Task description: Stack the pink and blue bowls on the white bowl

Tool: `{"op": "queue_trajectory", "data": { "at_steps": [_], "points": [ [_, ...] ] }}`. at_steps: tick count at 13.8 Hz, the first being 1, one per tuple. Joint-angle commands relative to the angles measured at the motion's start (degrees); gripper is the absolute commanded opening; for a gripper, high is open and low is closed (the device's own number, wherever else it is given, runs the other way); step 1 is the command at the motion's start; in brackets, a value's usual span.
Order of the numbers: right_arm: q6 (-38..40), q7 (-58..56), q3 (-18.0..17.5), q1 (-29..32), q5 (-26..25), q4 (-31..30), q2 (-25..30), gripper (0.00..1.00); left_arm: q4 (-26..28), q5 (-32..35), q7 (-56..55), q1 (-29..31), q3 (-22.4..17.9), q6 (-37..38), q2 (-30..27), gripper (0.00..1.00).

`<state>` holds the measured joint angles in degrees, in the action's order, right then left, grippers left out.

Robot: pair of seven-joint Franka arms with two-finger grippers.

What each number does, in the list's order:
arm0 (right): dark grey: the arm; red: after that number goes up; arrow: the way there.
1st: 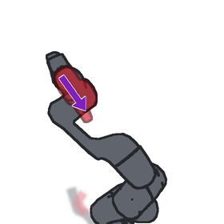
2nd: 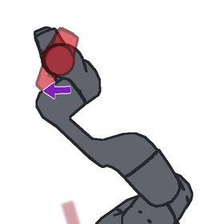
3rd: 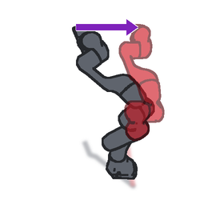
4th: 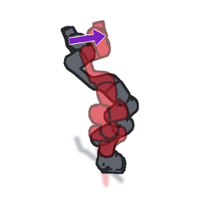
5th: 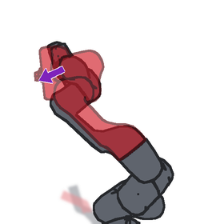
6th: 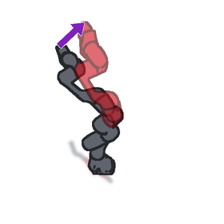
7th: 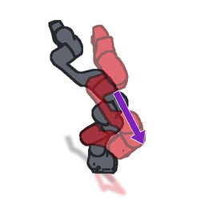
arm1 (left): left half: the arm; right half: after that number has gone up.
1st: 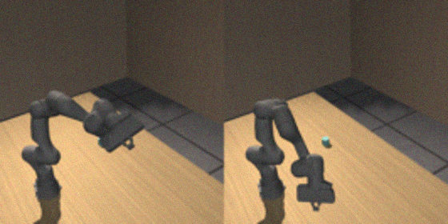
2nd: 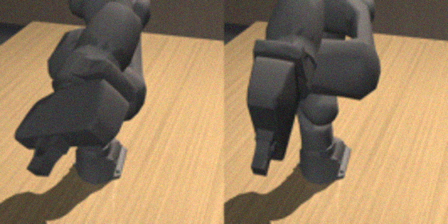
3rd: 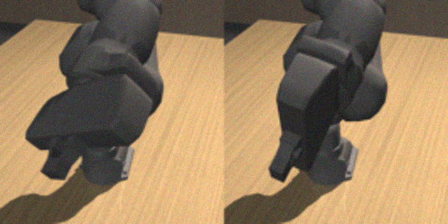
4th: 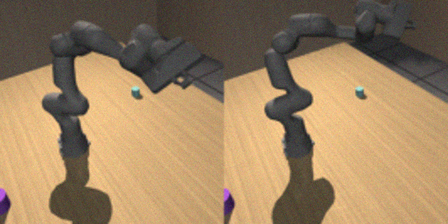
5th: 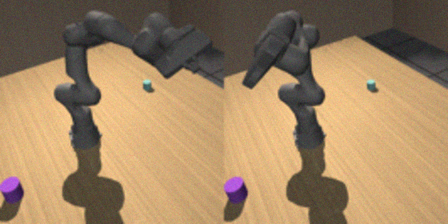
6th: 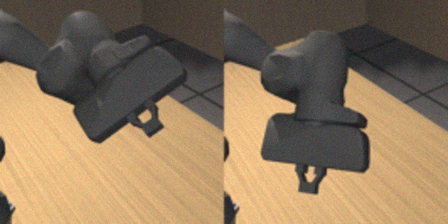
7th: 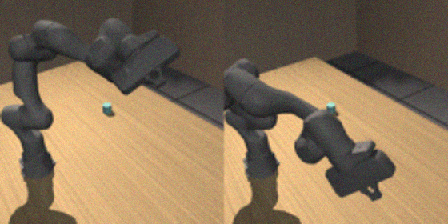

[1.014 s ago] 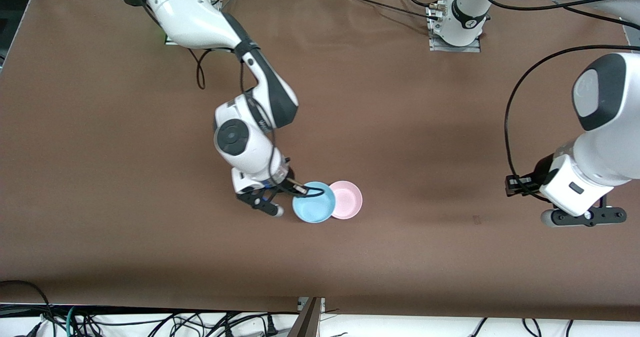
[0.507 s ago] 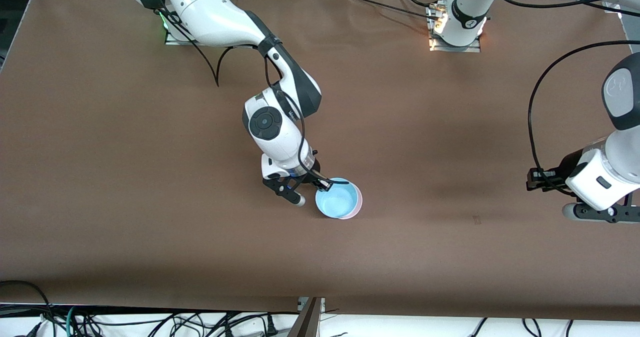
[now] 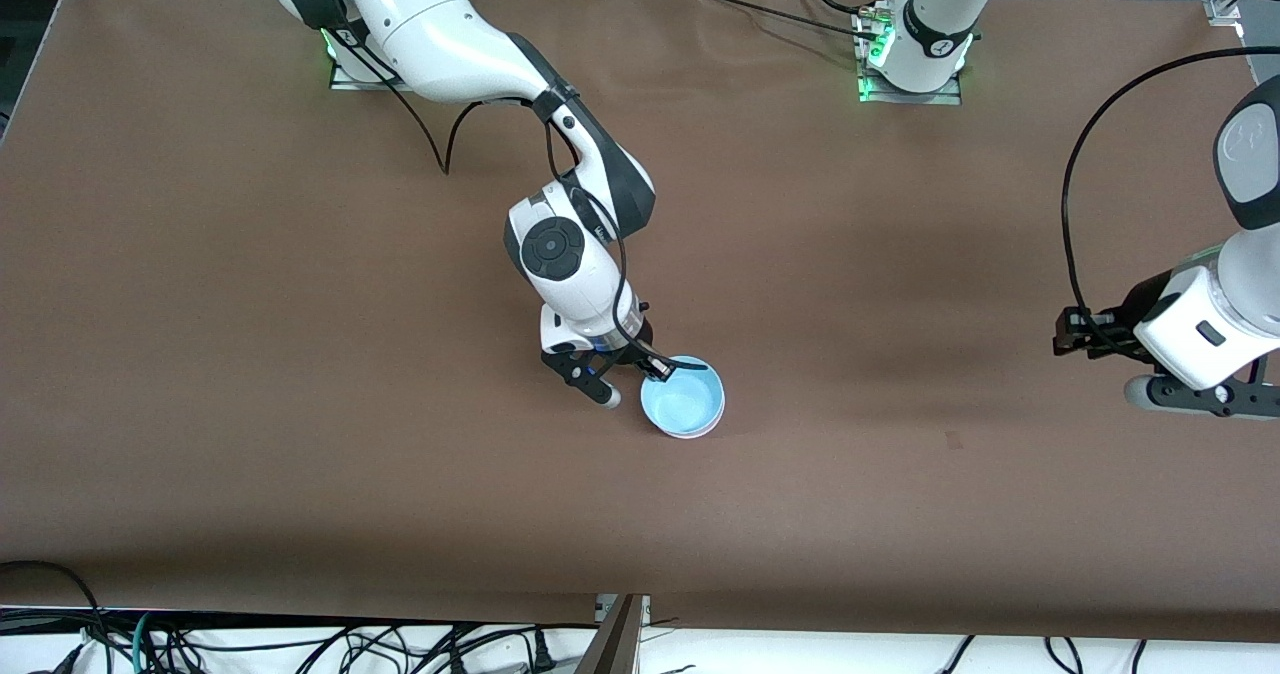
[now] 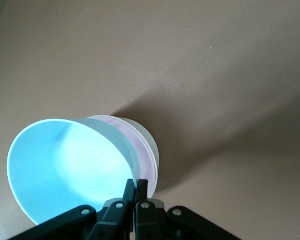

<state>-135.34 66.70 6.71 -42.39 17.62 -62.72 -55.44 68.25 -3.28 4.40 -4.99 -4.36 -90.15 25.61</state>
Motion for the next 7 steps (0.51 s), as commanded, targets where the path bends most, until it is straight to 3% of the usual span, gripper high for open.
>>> {"op": "queue_trajectory", "data": {
  "at_steps": [1, 7],
  "points": [
    [-0.2, 1.5, 0.1, -0.2, 0.7, 2.6, -1.8, 0.0, 7.7, -0.3, 3.1, 0.2, 0.2, -3.7, -4.8, 0.43],
    [-1.9, 4.2, -0.4, -0.6, 0.7, 2.6, -2.7, 0.0, 11.6, -0.3, 3.1, 0.2, 0.3, -6.4, -6.2, 0.49]
  ]
}}
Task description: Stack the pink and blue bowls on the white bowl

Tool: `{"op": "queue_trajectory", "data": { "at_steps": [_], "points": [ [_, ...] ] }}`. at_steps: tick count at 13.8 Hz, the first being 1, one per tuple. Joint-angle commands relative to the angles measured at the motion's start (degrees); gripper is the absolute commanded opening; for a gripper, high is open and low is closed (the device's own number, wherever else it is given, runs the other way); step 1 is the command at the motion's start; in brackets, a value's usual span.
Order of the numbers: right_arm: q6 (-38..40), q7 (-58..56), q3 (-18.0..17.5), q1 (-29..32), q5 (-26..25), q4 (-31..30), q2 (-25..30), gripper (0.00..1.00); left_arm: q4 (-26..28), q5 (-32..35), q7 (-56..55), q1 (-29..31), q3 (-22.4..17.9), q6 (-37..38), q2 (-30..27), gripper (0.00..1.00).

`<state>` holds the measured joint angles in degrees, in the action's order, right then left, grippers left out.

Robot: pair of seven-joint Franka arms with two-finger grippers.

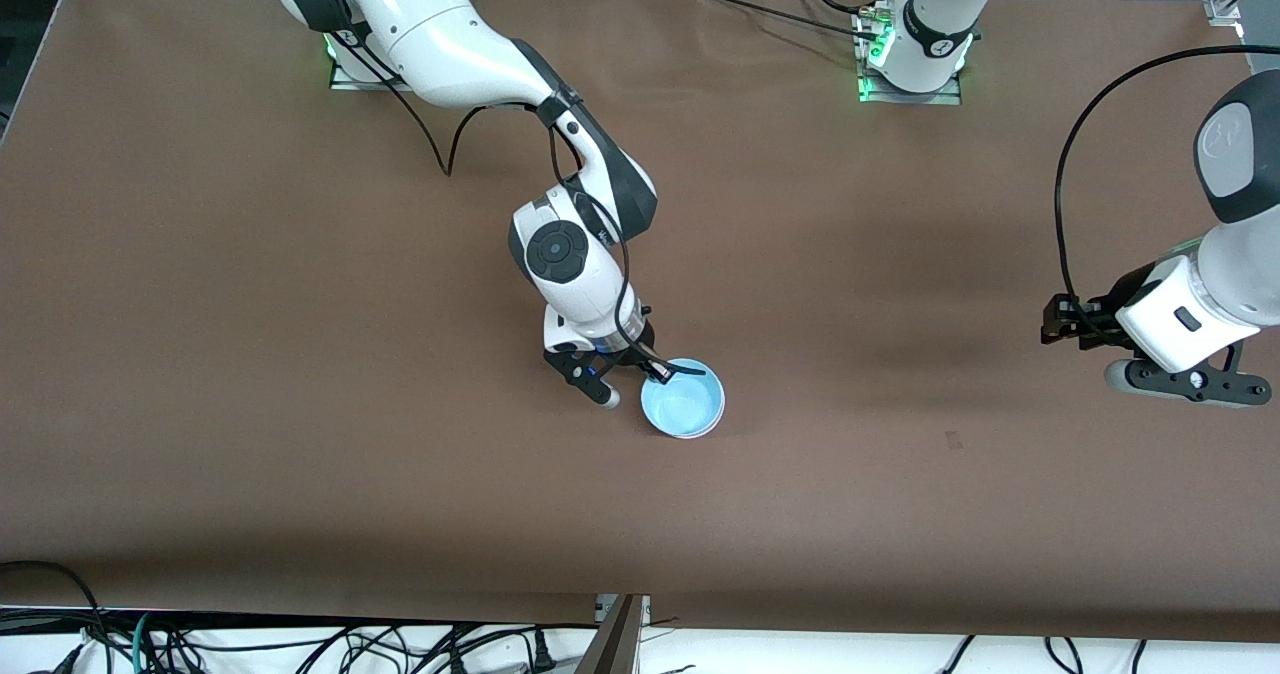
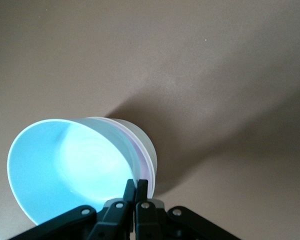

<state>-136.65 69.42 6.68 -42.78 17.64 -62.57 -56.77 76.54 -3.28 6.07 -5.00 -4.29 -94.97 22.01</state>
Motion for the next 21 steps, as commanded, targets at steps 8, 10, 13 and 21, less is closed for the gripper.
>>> {"op": "queue_trajectory", "data": {
  "at_steps": [8, 10, 13, 21],
  "points": [
    [-2.8, 3.5, -1.0, -0.2, 0.6, 2.5, -2.2, 0.0, 11.9, -0.4, 1.4, -0.4, 0.3, -7.9, -6.7, 0.64],
    [-2.7, 3.4, -1.0, -0.2, 0.6, 2.5, -2.2, 0.0, 11.9, -0.4, 1.4, -0.4, 0.3, -8.1, -6.6, 0.66],
    [-2.3, 3.3, -0.9, -0.1, 0.6, 2.4, -2.1, 0.3, 12.5, -0.4, 1.4, -0.4, 0.3, -8.0, -6.8, 0.72],
    [5.2, 2.7, 1.4, 0.7, 0.2, 2.4, 1.1, 1.0, 12.8, -0.4, 1.4, -0.4, 0.3, -8.2, -6.8, 0.73]
  ]
}}
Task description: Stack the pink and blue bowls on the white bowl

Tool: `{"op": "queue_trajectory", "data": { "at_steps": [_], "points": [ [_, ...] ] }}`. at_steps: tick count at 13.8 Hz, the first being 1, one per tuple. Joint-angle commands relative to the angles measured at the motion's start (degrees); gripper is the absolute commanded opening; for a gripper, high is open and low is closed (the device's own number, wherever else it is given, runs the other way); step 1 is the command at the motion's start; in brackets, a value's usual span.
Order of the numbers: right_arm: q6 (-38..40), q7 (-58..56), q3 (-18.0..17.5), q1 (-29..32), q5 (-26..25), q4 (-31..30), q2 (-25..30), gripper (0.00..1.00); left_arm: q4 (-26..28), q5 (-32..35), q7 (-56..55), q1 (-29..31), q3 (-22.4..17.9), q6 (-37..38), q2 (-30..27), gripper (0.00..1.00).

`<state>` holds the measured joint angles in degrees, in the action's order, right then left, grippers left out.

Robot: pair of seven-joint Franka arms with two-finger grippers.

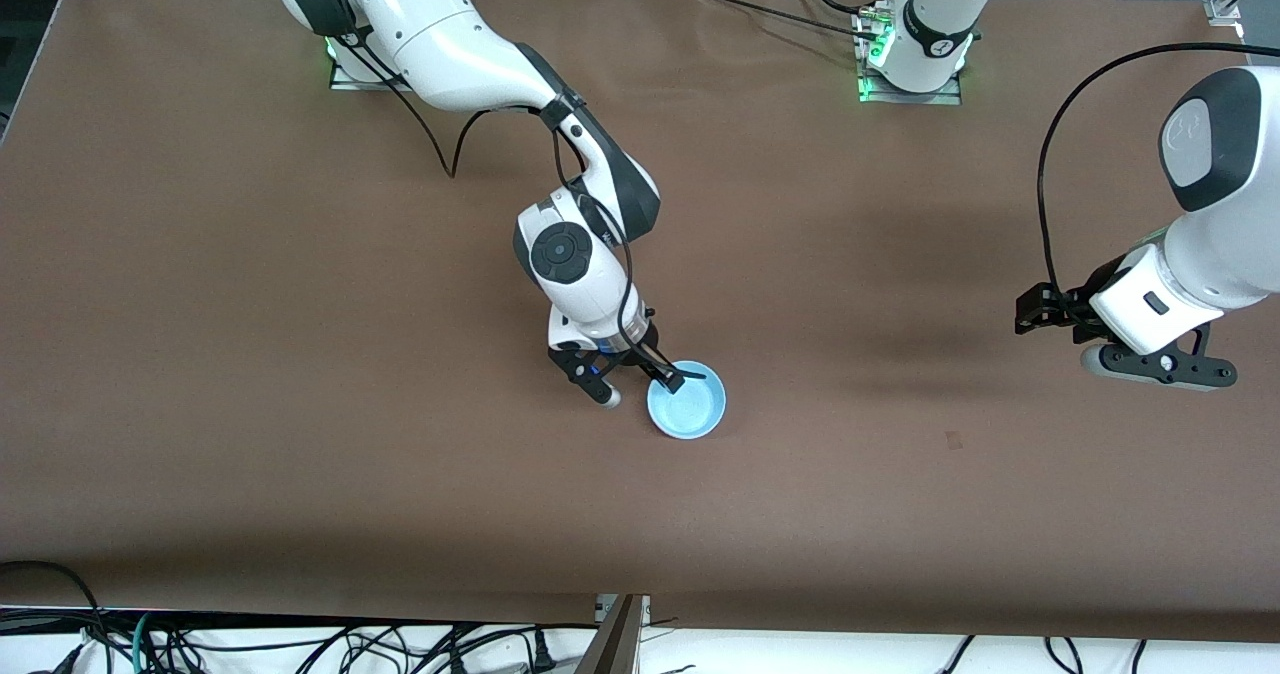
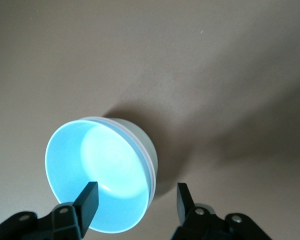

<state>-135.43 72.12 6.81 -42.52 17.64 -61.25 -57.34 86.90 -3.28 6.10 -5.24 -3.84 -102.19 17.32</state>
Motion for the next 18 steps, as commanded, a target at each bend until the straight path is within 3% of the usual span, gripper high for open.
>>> {"op": "queue_trajectory", "data": {
  "at_steps": [1, 5, 13, 15, 18],
  "points": [
    [6.0, -0.4, 2.3, 0.5, 0.1, 1.0, 2.7, 1.0, 2.5, -0.4, 1.4, -0.1, -0.1, -1.0, -2.1, 0.73],
    [14.7, -10.5, 5.4, 2.8, 0.2, 1.0, 7.9, 1.0, 2.7, -0.4, 1.4, -0.1, -0.1, -1.5, -2.1, 0.73],
    [41.3, -37.9, 5.8, 19.5, 0.8, 0.1, 21.8, 1.0, 3.2, -0.4, 1.4, 0.1, -0.1, -2.5, -2.0, 0.75],
    [44.8, -45.2, 7.0, 22.3, 0.5, -3.3, 27.4, 1.0, 3.3, -0.4, 1.4, 0.0, -0.1, -2.5, -2.0, 0.75],
    [45.2, -53.9, 11.5, 22.7, -0.3, -12.8, 37.2, 1.0, 3.0, -0.4, 1.3, 0.0, -0.1, -2.5, -2.1, 0.75]
  ]
}}
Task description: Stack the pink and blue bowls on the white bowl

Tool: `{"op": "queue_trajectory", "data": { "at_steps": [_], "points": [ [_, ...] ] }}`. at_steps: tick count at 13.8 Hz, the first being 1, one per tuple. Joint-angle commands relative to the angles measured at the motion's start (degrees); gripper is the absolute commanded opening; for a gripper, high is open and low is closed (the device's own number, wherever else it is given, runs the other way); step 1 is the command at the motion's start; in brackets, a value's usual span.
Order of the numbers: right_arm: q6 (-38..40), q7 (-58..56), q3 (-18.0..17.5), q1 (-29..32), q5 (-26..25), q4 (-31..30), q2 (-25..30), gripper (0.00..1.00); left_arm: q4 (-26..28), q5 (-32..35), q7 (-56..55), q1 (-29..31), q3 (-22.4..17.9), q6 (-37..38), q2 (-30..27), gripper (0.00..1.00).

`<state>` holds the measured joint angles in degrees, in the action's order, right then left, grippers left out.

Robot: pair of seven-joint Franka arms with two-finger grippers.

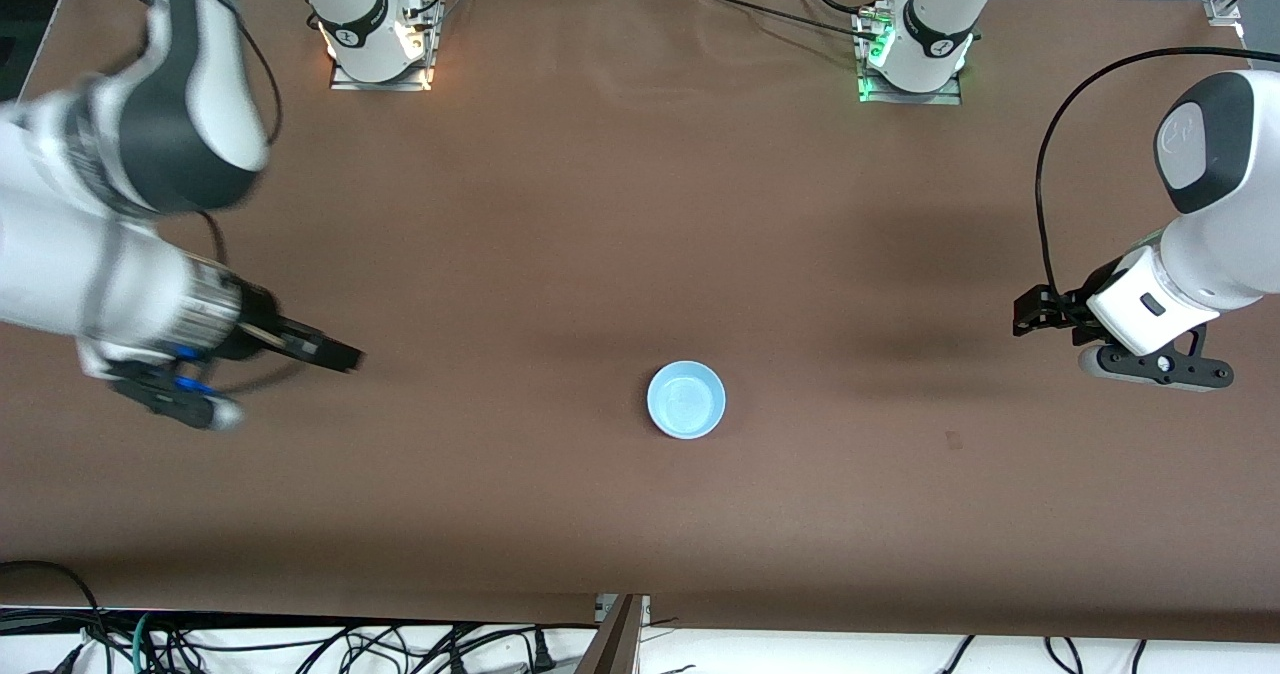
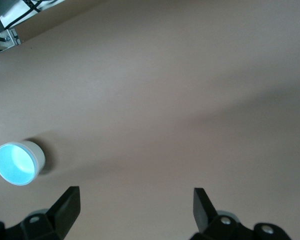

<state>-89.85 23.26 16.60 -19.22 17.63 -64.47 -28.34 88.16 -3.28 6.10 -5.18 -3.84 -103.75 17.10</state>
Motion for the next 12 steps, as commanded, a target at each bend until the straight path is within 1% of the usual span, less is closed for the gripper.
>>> {"op": "queue_trajectory", "data": {
  "at_steps": [1, 2, 4, 5, 6, 7, 8, 9, 12],
  "points": [
    [-0.2, -7.3, 2.7, -0.7, -1.3, -11.7, 10.3, 1.0, 1.7, -0.4, 0.7, -0.4, -0.1, -0.9, -2.0, 0.75],
    [0.0, -7.8, 2.7, -0.7, -3.6, -14.6, 13.4, 1.0, 1.8, -0.4, 0.6, -0.4, -0.1, -0.9, -2.6, 0.75],
    [-0.8, -8.2, 0.9, -0.6, -10.1, -21.1, 20.1, 1.0, 2.1, -0.3, 0.6, -0.4, 0.0, -0.4, -4.3, 0.75],
    [-0.8, -8.2, -0.1, 0.0, -11.2, -23.3, 22.7, 1.0, 2.3, -0.2, 0.7, -0.4, 0.1, -0.2, -4.7, 0.75],
    [-0.6, -8.3, -2.2, 1.9, -11.5, -25.0, 24.7, 1.0, 2.9, -0.2, 0.7, -0.4, 0.1, -0.3, -5.3, 0.75],
    [-0.6, -8.3, -5.8, 4.9, -11.8, -26.5, 26.5, 1.0, 3.5, -0.1, 0.9, -0.4, 0.1, -0.3, -5.8, 0.75],
    [-0.6, -8.2, -9.9, 7.7, -13.3, -27.5, 27.9, 1.0, 3.9, -0.1, 1.0, -0.4, 0.1, -0.3, -6.4, 0.75],
    [-0.7, -8.1, -12.5, 9.3, -14.3, -28.6, 29.2, 1.0, 4.3, -0.1, 1.0, -0.4, 0.1, -0.1, -6.7, 0.75],
    [-0.4, -8.2, -12.6, 9.3, -14.3, -28.3, 29.6, 1.0, 7.4, -0.1, 1.0, -0.4, 0.2, 0.0, -9.9, 0.75]
  ]
}}
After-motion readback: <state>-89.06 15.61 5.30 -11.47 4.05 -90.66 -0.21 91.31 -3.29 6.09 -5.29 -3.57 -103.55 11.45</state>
